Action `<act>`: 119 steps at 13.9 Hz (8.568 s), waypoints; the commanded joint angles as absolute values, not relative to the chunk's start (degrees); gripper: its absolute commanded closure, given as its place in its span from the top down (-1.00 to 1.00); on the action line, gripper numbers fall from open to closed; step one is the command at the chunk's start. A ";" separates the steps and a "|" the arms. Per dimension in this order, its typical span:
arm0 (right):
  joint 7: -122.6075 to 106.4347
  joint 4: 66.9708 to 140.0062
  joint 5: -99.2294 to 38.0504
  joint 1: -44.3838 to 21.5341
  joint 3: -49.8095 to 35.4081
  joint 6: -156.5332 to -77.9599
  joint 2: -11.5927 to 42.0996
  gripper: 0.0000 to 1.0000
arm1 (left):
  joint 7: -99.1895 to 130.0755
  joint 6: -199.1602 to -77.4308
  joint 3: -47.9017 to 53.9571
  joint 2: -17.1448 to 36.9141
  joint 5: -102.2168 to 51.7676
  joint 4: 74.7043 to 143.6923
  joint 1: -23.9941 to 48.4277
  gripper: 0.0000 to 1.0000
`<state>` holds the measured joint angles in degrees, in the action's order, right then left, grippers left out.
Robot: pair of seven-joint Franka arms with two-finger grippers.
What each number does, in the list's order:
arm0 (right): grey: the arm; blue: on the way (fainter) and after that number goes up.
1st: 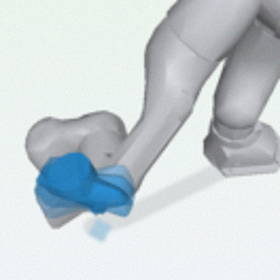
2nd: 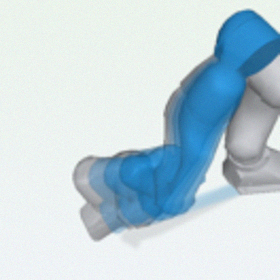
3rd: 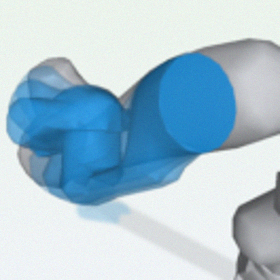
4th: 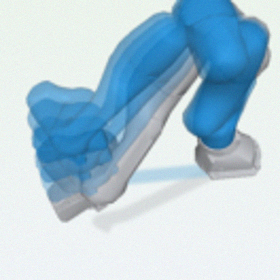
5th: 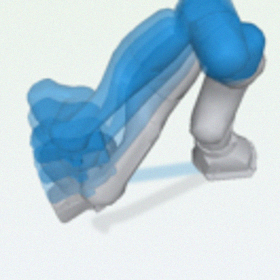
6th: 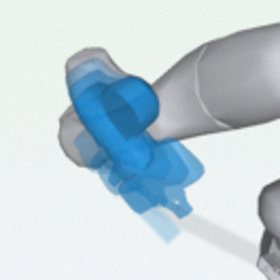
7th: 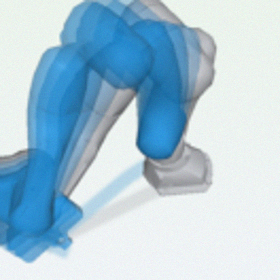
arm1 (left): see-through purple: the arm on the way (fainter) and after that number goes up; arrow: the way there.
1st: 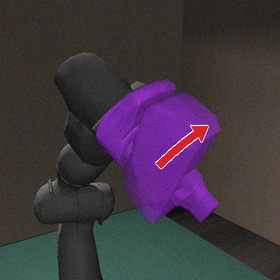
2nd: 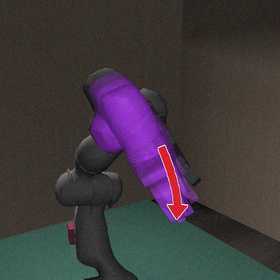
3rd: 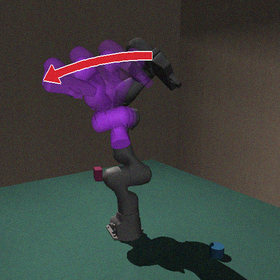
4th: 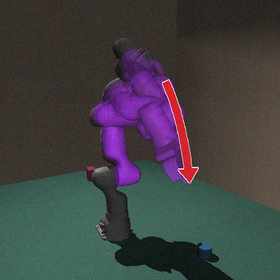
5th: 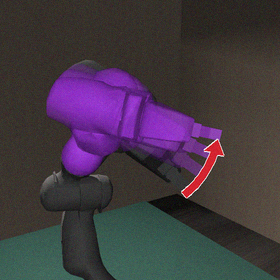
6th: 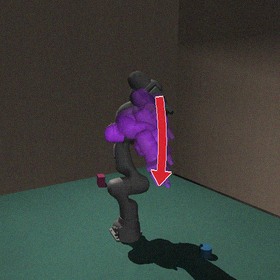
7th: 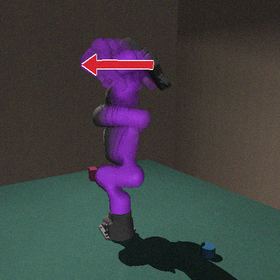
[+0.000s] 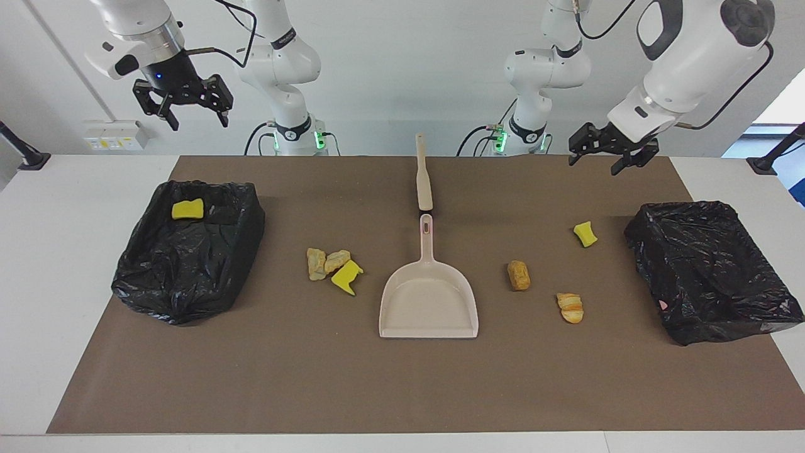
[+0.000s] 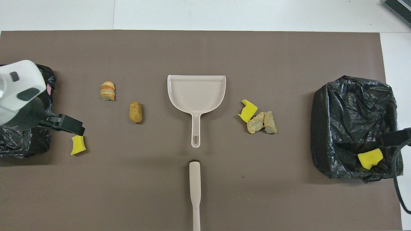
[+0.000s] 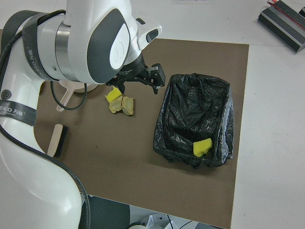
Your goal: Sweep and dump trash in bin
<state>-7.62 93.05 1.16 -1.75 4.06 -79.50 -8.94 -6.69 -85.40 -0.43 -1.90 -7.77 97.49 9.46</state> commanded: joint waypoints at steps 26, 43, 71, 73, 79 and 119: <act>8.52 95.71 -8.60 -9.32 3.60 -92.27 2.63 1.00 | 45.26 -134.21 4.66 -13.27 -8.00 147.13 58.27 0.75; 27.50 80.86 -12.40 -24.16 0.70 -104.32 26.19 1.00 | 45.35 -132.21 4.48 -12.91 -8.00 146.52 56.78 -1.00; 34.90 89.74 -12.13 -35.33 0.70 -113.29 27.77 -1.00 | 24.75 -109.32 4.22 -12.22 9.18 138.78 5.19 -1.00; 34.54 89.56 -12.13 -35.33 0.70 -113.38 27.77 -1.00 | 17.35 -113.53 3.96 -10.90 4.76 138.34 3.97 -1.00; 23.92 89.56 -13.10 -34.54 0.70 -114.08 27.34 -1.00 | 9.23 -112.17 3.96 -2.30 -4.39 124.48 3.52 -1.00; -35.78 102.30 3.87 -34.71 0.79 -107.06 17.84 -1.00 | 3.43 -117.77 3.95 6.50 -10.11 120.67 12.04 -1.00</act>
<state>-37.49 101.65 2.61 -34.14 0.93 -106.25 18.12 5.36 -117.78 4.54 6.84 -9.15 119.95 11.33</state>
